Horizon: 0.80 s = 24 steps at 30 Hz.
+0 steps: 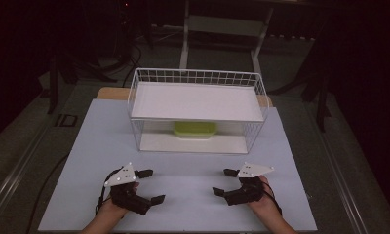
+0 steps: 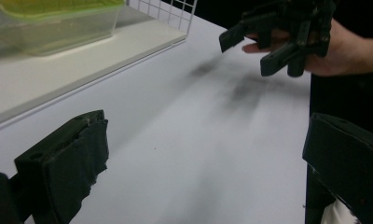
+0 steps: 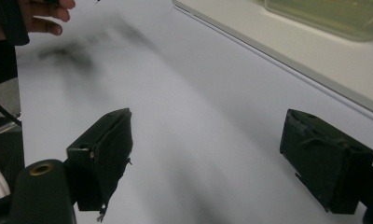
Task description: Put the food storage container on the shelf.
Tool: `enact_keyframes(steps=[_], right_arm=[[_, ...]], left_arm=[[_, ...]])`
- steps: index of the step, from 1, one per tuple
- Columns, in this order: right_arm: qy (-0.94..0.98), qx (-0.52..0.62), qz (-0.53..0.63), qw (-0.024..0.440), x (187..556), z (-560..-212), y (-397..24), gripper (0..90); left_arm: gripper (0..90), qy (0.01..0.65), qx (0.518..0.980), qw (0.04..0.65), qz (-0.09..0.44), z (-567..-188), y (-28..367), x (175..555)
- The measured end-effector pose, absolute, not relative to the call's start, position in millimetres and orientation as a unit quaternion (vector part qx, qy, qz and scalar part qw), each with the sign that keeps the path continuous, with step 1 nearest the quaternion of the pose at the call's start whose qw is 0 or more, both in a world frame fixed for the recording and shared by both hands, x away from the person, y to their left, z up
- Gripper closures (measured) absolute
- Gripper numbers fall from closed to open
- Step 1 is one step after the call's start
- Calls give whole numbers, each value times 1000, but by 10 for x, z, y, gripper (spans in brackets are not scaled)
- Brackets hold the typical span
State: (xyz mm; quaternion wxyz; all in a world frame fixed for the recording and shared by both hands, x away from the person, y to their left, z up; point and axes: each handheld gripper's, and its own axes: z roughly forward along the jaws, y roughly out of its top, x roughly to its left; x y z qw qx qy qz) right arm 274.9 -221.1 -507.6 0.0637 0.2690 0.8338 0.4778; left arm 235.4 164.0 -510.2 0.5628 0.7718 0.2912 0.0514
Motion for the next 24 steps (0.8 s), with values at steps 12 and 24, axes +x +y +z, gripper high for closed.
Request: enact_keyframes(steps=[12,24], right_arm=[[840,273,465,61,2764,-5100,-2235,170],[840,271,467,49,2766,-5115,-2208,167]], left_arm=[[8,299,778,545,87,-5119,1629,2344],[8,295,780,548,65,-5154,1602,2361]])
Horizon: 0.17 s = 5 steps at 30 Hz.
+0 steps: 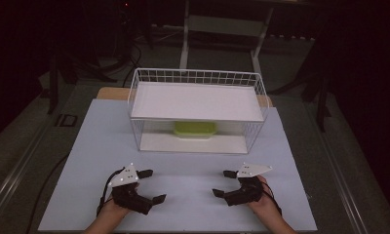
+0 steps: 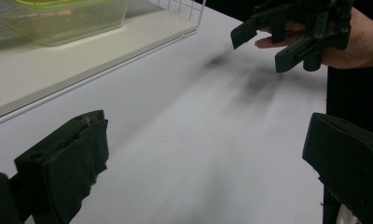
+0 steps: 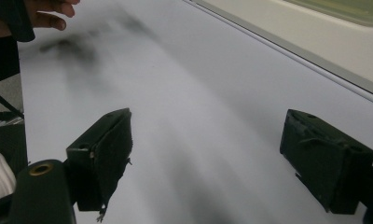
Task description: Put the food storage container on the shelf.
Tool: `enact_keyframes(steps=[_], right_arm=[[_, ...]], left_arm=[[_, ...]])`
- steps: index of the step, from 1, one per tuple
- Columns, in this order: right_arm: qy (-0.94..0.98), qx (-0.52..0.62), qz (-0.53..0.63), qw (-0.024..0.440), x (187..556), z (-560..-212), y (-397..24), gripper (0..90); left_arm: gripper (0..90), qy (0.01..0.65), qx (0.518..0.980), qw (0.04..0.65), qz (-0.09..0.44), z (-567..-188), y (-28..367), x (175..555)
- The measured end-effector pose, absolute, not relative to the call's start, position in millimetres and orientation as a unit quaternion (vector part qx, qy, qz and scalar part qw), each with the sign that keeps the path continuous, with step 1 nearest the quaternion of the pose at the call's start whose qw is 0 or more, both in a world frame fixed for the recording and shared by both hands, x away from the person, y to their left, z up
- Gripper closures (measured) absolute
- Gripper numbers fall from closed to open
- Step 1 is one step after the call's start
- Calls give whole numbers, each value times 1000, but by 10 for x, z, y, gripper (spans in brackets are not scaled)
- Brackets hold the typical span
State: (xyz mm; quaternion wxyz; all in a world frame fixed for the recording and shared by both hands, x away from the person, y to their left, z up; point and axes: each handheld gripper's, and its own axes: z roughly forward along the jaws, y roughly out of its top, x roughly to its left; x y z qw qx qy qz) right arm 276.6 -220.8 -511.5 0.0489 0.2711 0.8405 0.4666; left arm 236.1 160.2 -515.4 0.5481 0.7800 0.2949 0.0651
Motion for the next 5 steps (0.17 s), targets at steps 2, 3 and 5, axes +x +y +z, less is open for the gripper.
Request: enact_keyframes(steps=[2,3,5], right_arm=[[840,273,466,45,2770,-5122,-2208,167],[841,273,465,46,2771,-5124,-2207,167],[841,272,466,50,2767,-5121,-2207,167]], left_arm=[[8,296,780,548,61,-5163,1603,2370],[8,297,780,547,61,-5166,1603,2372],[8,297,780,547,59,-5168,1601,2374]])
